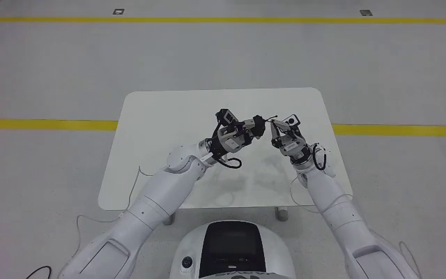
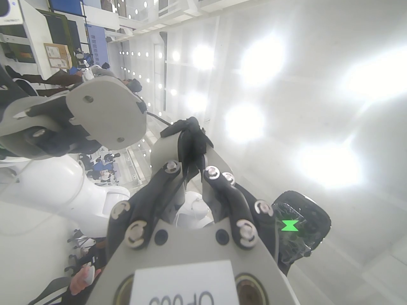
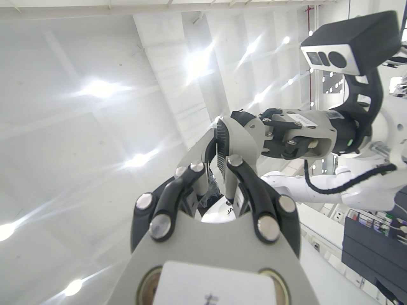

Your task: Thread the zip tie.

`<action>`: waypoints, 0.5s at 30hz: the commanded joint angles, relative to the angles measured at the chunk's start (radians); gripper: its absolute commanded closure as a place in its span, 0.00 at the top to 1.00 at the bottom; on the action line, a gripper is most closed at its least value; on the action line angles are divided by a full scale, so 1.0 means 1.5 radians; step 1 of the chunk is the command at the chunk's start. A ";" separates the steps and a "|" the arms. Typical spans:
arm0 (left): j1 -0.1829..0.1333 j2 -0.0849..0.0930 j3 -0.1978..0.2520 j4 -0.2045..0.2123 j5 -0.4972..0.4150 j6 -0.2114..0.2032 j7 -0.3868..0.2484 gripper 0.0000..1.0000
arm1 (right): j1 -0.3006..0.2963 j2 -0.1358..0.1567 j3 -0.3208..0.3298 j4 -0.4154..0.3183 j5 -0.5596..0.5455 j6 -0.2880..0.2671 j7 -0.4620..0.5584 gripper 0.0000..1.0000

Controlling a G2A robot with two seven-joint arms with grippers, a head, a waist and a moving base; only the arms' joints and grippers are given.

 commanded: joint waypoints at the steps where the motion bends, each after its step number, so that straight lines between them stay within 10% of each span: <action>1: 0.000 0.000 0.000 0.000 0.000 0.000 0.000 0.00 | -0.001 0.000 0.002 0.001 -0.001 0.000 0.000 0.00; 15: 0.000 0.000 0.000 0.000 0.000 0.000 0.000 0.00 | -0.002 -0.004 0.014 0.012 -0.004 0.005 0.000 0.00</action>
